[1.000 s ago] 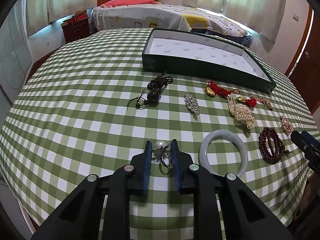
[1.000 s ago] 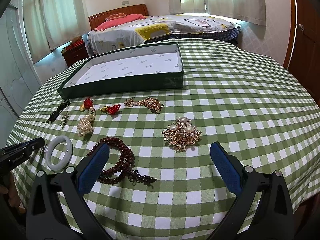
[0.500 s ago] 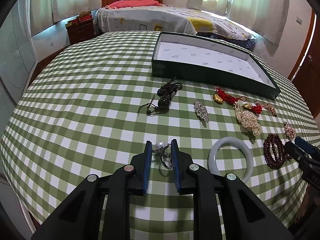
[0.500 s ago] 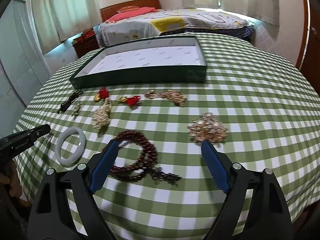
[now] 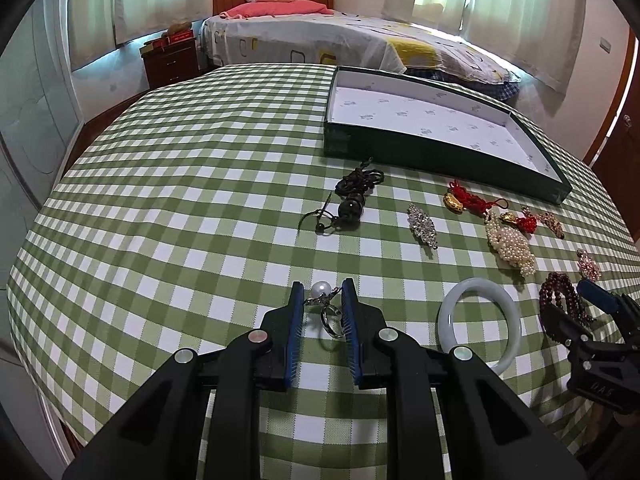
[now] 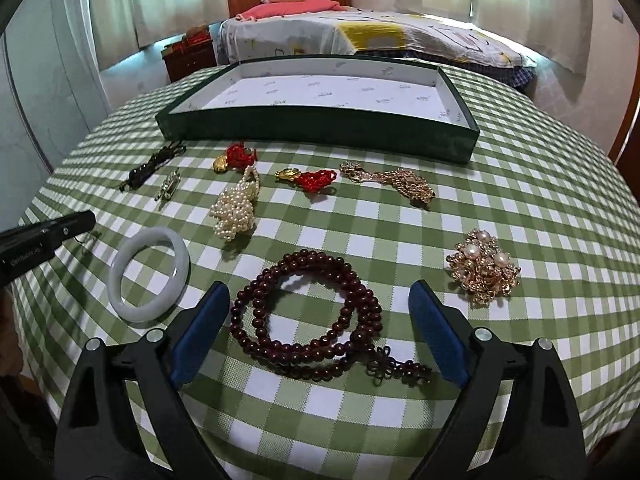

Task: Organize jewelry
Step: 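Grasp the dark red bead bracelet with the right gripper while the left gripper holds the ring, then carry the ring and beads into the white-lined box while the left gripper opens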

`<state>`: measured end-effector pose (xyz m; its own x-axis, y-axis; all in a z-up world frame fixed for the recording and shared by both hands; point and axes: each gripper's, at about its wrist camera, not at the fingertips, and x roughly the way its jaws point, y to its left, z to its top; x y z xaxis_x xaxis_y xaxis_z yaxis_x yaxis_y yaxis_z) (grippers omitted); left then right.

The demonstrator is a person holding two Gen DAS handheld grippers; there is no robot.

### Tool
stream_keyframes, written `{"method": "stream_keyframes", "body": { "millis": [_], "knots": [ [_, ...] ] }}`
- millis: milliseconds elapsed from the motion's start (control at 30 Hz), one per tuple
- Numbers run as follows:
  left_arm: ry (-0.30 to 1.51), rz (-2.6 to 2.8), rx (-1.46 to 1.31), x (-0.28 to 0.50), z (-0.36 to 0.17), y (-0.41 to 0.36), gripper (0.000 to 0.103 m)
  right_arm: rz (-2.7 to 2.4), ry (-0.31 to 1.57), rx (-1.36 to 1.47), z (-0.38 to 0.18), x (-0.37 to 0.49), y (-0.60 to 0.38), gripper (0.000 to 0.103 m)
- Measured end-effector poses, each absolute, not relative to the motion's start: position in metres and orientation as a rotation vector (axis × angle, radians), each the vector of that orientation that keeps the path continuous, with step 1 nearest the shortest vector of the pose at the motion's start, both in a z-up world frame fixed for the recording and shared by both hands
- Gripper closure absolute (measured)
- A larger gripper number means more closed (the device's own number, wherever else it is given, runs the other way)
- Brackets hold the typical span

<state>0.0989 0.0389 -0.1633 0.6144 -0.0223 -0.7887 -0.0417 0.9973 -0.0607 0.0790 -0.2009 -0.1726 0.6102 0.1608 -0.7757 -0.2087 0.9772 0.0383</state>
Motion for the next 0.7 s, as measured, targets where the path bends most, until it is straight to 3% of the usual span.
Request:
{"method": "stream_keyframes", "body": {
  "millis": [133, 233, 300, 400, 467, 700],
  "knots": [
    [0.910, 0.011, -0.076, 0.099, -0.163, 0.039, 0.083, 0.196, 0.880, -0.088, -0.172, 0.077, -0.201, 0.023],
    [0.909, 0.010, -0.075, 0.099, -0.163, 0.039, 0.083, 0.203, 0.866, -0.087, -0.171, 0.075, -0.203, 0.040],
    [0.908, 0.008, -0.073, 0.099, -0.163, 0.039, 0.083, 0.214, 0.858, -0.084, -0.170, 0.073, -0.205, 0.058],
    [0.904, 0.005, -0.069, 0.098, -0.163, 0.036, 0.083, 0.230, 0.853, -0.066, -0.169, 0.073, -0.210, 0.079],
    [0.903, 0.004, -0.068, 0.098, -0.162, 0.035, 0.083, 0.245, 0.854, -0.045, -0.168, 0.073, -0.213, 0.087],
    [0.883, -0.005, -0.063, 0.096, -0.155, 0.030, 0.083, 0.259, 0.834, -0.029, -0.162, 0.070, -0.215, 0.091]
  ]
}}
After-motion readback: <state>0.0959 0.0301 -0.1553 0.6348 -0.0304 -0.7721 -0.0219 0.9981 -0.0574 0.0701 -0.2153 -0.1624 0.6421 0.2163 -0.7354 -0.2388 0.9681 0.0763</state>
